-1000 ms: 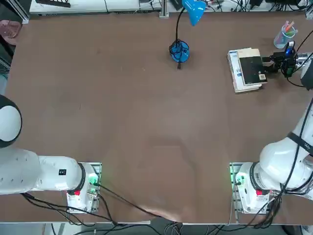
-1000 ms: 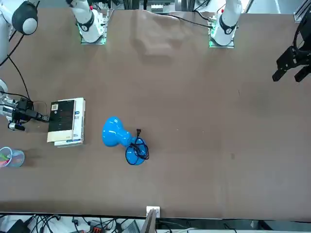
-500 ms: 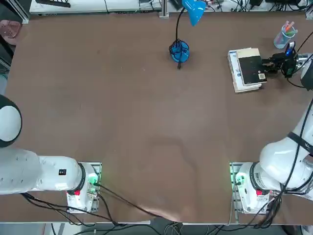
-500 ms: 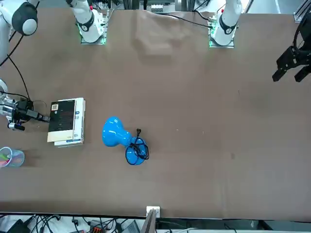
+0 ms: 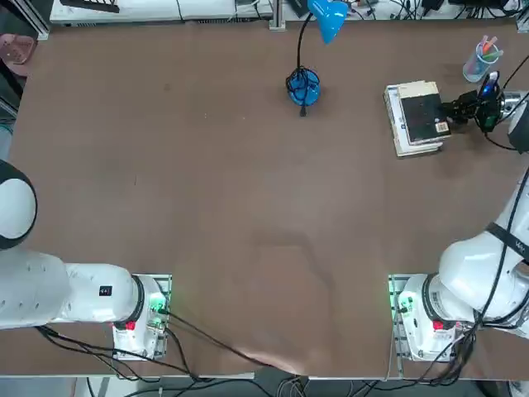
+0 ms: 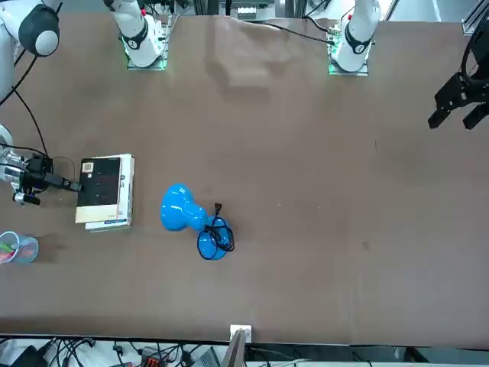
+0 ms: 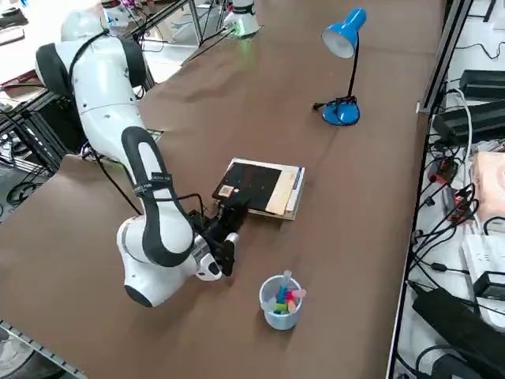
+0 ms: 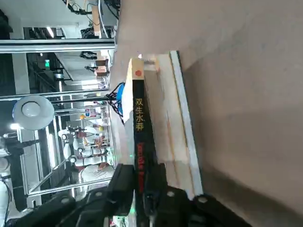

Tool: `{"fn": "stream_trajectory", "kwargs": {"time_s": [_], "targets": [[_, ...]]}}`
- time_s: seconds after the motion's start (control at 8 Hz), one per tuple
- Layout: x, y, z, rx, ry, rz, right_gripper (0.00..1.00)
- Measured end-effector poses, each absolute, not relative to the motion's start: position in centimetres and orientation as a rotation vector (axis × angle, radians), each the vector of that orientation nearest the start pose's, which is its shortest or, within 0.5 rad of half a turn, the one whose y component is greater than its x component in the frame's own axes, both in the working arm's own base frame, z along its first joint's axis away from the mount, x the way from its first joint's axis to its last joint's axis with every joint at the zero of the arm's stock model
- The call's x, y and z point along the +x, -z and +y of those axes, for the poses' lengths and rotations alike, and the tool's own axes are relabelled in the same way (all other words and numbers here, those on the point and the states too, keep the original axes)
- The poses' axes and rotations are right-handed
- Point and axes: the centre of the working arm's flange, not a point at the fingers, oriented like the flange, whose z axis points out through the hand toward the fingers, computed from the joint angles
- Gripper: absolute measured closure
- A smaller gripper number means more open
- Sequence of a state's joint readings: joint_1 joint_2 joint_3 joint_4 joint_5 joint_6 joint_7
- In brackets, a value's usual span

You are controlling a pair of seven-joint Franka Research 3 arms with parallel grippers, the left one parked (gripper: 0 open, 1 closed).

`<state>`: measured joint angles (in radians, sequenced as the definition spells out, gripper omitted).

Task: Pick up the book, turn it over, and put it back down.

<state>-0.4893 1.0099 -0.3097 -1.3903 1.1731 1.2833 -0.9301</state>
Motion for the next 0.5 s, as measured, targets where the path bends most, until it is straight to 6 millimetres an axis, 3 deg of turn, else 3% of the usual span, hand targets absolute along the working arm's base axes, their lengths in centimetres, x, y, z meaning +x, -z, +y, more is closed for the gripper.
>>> {"fn": "stream_trajectory", "kwargs": {"time_s": [0.25, 0.5], "targets": [[55.3, -14.7, -34.0, -1.806, 0.015, 0.194, 0.9], [57.4, -19.8, -34.5, -1.827, -0.009, 0.167, 0.9]]}}
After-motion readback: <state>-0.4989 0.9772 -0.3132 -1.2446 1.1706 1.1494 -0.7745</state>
